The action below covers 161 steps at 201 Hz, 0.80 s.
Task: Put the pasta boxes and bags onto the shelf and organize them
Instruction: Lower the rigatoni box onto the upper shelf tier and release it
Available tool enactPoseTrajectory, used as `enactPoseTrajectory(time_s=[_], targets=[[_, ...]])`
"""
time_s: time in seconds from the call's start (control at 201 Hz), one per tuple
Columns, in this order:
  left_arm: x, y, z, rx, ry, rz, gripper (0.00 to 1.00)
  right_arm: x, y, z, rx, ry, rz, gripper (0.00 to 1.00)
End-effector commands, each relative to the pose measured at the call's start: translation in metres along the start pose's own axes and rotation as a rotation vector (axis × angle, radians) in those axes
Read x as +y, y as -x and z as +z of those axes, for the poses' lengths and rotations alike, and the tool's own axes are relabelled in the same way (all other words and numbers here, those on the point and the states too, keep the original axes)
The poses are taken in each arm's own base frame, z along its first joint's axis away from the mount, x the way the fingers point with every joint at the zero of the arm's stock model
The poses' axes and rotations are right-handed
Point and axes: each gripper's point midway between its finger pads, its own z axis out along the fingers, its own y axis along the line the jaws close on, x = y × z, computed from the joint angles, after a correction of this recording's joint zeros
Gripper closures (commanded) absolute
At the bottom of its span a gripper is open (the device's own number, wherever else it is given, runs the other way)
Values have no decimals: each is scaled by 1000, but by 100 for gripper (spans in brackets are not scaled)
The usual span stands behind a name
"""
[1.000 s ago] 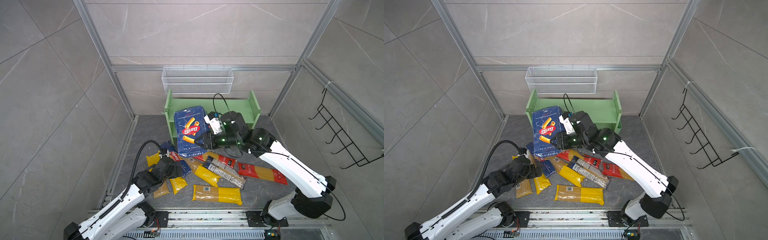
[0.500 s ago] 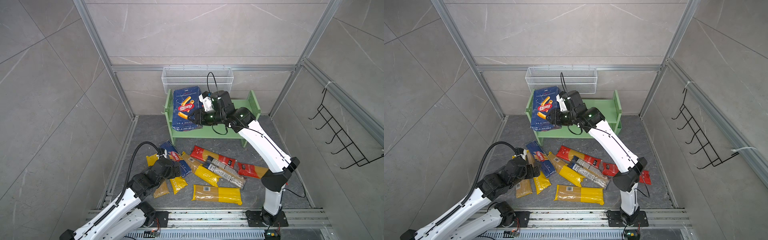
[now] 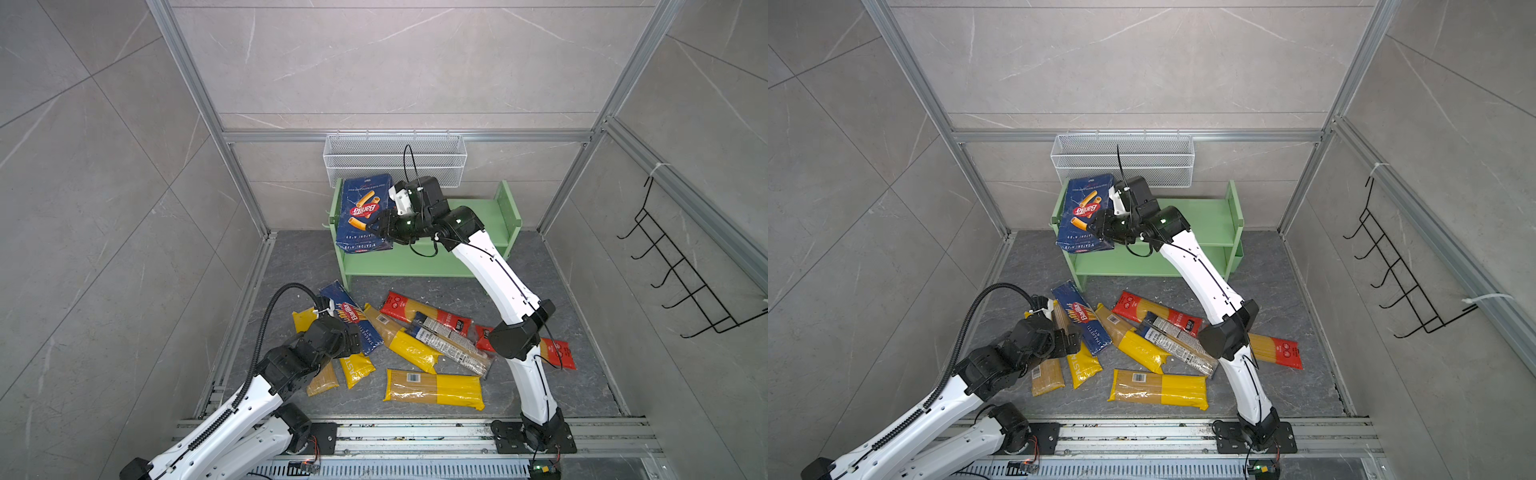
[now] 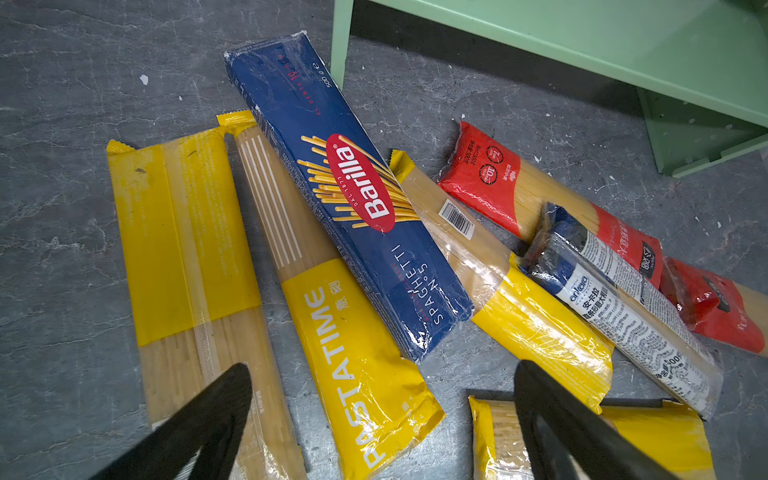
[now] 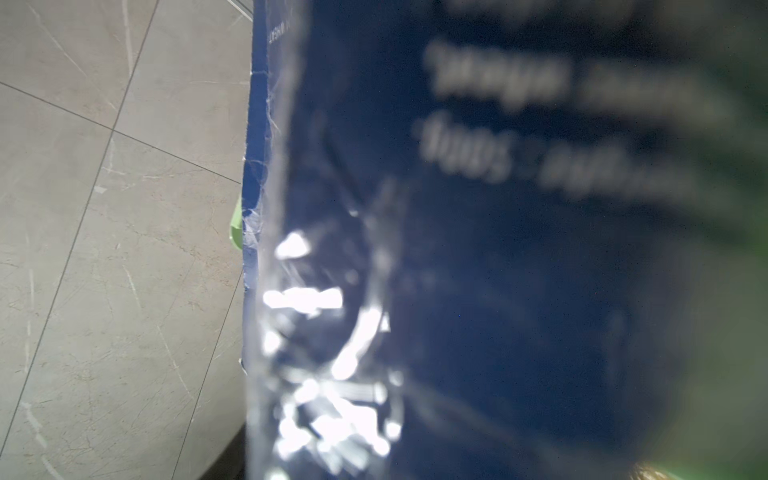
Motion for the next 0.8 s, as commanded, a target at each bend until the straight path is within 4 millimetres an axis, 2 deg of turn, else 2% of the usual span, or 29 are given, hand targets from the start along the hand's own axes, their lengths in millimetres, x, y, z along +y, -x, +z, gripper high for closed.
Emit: enactPoseTrajectory(time_s=[0.0, 0.095, 0.149, 0.239, 0.314, 0.378, 0.568, 0.797], targets=[[-4, 8, -4, -14, -11, 12, 0, 37, 47, -28, -157, 153, -47, 54], [-4, 8, -3, -11, -7, 15, 0, 30, 51, -24, -158, 150, -33, 53], [-4, 7, -2, -7, -3, 17, 0, 26, 54, -21, -157, 153, -26, 49], [-4, 7, -1, -4, 0, 22, 0, 23, 57, -19, -162, 153, -23, 30], [-4, 7, 1, 1, 3, 24, 0, 21, 59, -19, -165, 155, -22, 19], [-4, 7, 3, 6, 7, 27, 0, 17, 61, -17, -164, 155, -16, 14], [-3, 6, 4, 12, 16, 25, 0, 4, 63, -20, -160, 120, -10, 11], [-3, 6, 5, 17, 14, 22, 0, -13, 58, -34, -154, 8, -46, 10]])
